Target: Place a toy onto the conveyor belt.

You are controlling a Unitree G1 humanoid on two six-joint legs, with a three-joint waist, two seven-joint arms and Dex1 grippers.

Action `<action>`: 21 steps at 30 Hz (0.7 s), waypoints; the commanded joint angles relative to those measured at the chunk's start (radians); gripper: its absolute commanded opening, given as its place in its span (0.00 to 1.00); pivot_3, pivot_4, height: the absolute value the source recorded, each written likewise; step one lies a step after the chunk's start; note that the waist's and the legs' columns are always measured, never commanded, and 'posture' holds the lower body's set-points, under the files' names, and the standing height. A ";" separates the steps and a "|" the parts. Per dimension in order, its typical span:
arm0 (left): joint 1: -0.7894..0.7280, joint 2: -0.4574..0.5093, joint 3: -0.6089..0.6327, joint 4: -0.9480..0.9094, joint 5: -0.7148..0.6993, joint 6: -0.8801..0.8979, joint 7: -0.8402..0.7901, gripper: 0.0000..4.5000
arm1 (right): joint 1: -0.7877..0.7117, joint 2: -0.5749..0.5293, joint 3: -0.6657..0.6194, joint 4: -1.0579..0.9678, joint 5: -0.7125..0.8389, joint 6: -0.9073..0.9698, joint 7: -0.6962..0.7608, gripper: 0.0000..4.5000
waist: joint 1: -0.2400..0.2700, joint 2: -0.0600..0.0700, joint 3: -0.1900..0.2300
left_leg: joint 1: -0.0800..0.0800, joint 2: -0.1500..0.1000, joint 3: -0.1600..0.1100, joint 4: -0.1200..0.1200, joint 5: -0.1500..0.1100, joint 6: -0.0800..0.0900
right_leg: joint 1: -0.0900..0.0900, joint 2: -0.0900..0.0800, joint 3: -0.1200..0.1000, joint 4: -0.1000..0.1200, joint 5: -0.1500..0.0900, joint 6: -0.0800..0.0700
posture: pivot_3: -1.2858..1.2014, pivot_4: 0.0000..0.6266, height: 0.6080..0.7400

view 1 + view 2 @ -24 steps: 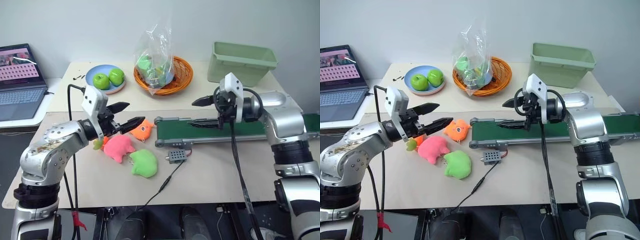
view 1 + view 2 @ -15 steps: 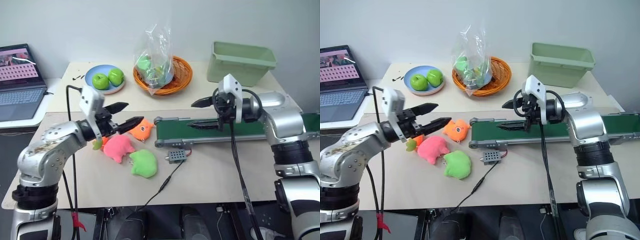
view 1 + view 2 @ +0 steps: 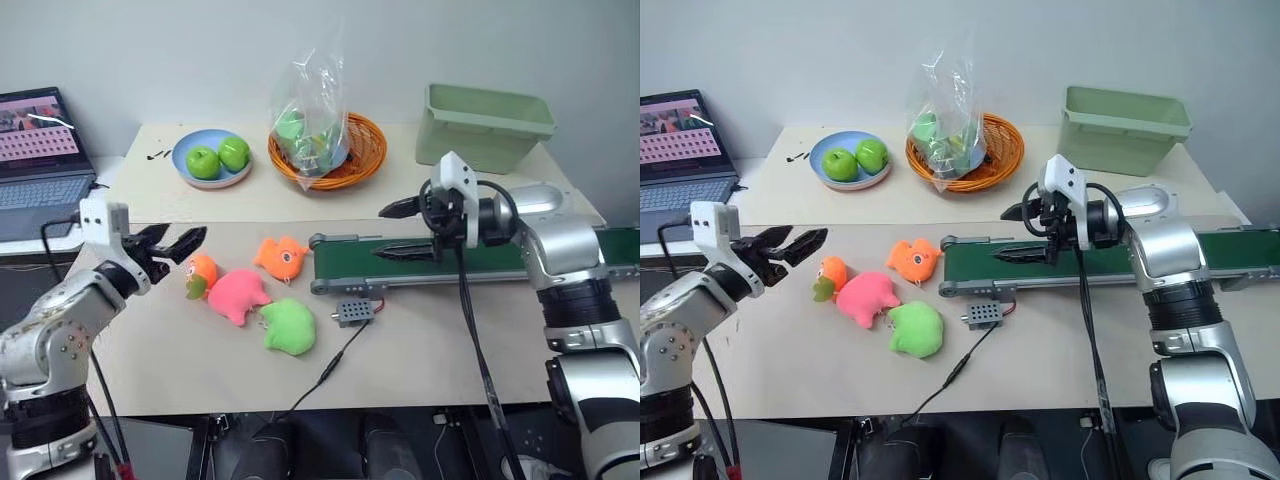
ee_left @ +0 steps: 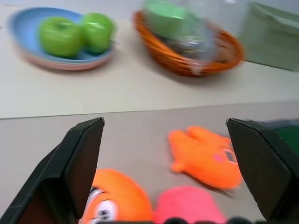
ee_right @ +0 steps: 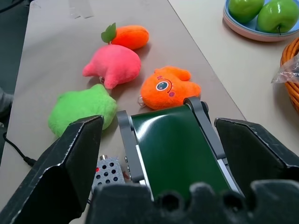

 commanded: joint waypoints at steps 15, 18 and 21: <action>0.174 -0.106 -0.035 0.059 0.133 -0.291 -0.064 0.99 | -0.046 -0.019 -0.029 -0.082 0.077 0.028 0.062 1.00 | 0.017 0.000 0.000 | 0.001 0.001 0.002 0.000 -0.001 0.002 | 0.000 0.000 0.001 -0.001 0.001 0.000 | 0.52 0.24 1.00; 0.143 -0.115 -0.055 0.123 0.161 -0.327 -0.078 0.99 | -0.046 -0.022 -0.031 -0.091 0.073 0.032 0.053 1.00 | 0.015 0.000 0.000 | 0.000 0.000 0.002 0.000 -0.001 0.002 | 0.000 0.000 0.001 -0.001 0.001 0.000 | 0.52 0.24 1.00; 0.106 -0.116 -0.074 0.178 0.176 -0.358 -0.100 0.99 | -0.044 -0.033 -0.036 -0.102 0.073 0.037 0.049 1.00 | 0.015 0.000 0.000 | 0.000 0.000 0.002 0.000 -0.001 0.002 | 0.000 0.000 0.001 0.000 0.001 0.000 | 0.52 0.24 1.00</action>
